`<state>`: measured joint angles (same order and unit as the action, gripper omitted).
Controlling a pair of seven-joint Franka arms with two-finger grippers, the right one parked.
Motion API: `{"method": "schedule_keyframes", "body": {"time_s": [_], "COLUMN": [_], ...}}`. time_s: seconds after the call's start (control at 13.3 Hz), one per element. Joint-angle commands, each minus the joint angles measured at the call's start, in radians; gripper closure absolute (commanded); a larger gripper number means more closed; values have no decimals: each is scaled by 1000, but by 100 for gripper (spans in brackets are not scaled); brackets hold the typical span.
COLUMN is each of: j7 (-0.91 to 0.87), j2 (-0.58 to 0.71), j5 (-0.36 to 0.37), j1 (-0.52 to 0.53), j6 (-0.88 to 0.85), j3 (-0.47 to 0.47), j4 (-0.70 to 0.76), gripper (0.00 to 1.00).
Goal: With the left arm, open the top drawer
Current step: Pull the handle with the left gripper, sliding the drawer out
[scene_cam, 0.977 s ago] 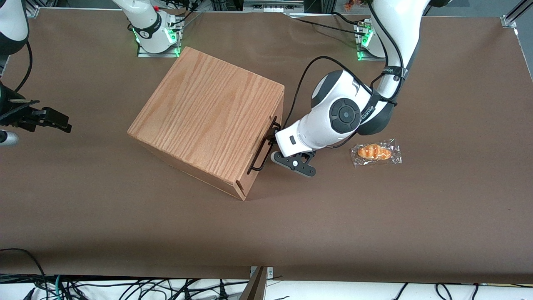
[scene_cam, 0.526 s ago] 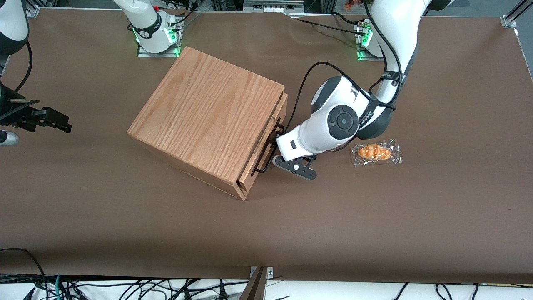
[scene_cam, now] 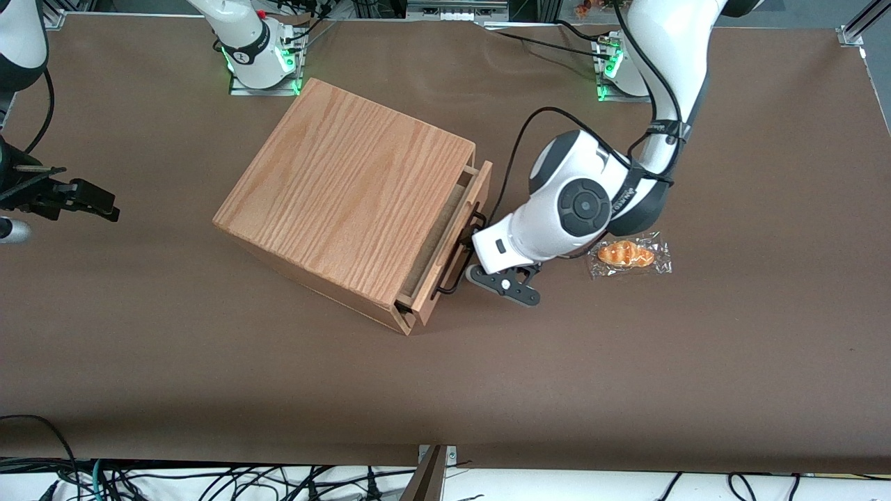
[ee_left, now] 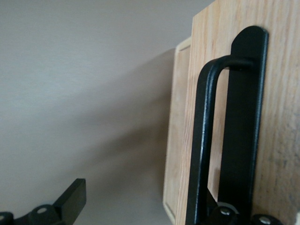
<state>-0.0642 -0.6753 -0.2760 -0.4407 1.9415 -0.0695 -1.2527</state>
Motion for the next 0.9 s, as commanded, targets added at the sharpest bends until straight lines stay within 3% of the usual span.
{"method": "schedule_keyframes", "body": {"time_s": [0.0,0.83], "j7": [-40,40], "j2": [-15,-12], "j5": [60,84], "j1": [46,140], "j6": [27,19], "j3": [16,16], "j4": [22,32], "gripper": [0,0]}}
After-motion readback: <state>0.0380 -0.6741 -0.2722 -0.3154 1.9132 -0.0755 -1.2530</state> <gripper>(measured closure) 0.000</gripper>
